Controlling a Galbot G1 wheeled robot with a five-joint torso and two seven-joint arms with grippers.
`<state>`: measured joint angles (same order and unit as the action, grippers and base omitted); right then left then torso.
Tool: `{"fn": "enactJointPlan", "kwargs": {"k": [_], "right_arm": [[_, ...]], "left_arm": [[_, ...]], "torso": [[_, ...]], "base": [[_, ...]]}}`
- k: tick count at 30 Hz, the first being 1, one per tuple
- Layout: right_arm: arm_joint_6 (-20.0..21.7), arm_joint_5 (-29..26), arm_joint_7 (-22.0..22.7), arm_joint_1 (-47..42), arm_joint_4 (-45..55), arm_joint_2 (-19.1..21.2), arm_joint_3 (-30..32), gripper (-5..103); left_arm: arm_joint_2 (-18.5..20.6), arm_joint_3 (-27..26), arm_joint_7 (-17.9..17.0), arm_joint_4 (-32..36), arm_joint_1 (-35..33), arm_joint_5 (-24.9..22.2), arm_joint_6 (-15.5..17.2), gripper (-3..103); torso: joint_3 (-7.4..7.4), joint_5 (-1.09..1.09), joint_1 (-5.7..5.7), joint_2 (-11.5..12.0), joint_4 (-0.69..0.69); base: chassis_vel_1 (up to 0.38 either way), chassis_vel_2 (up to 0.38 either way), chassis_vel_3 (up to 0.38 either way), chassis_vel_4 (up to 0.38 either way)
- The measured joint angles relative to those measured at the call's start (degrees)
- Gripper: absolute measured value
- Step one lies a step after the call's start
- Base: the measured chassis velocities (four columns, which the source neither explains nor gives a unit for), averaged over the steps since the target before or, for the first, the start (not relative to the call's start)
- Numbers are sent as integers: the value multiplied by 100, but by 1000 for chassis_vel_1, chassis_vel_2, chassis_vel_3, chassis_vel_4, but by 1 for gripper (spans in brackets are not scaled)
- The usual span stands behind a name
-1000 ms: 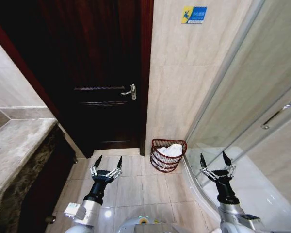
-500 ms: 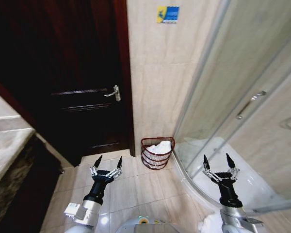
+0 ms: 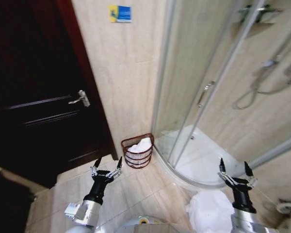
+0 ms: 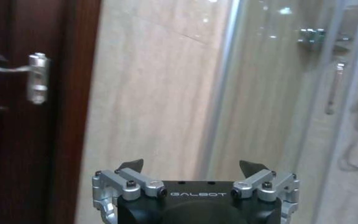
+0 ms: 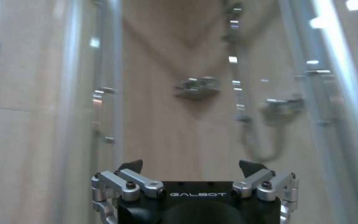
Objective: Discard the used towel into the hamper.
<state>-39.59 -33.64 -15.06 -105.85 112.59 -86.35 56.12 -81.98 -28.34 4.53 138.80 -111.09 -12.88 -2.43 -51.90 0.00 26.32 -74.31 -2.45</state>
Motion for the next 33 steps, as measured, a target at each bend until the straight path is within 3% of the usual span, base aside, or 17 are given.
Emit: {"fn": "enactJointPlan", "kwargs": {"k": [6, 33], "right_arm": [[-57, 337, 307, 48, -255, -144, -131, 100], [-290, 252, 458, 138, -281, -127, -78, 100]], "left_arm": [[0, 0, -1, 0, 0, 0, 0, 100], [0, 0, 0, 0, 0, 0, 0, 100]], "torso": [[0, 0, 0, 0, 0], [0, 0, 0, 0, -1]], "base": [[-119, -127, -133, -127], [-134, -126, -125, -130]]}}
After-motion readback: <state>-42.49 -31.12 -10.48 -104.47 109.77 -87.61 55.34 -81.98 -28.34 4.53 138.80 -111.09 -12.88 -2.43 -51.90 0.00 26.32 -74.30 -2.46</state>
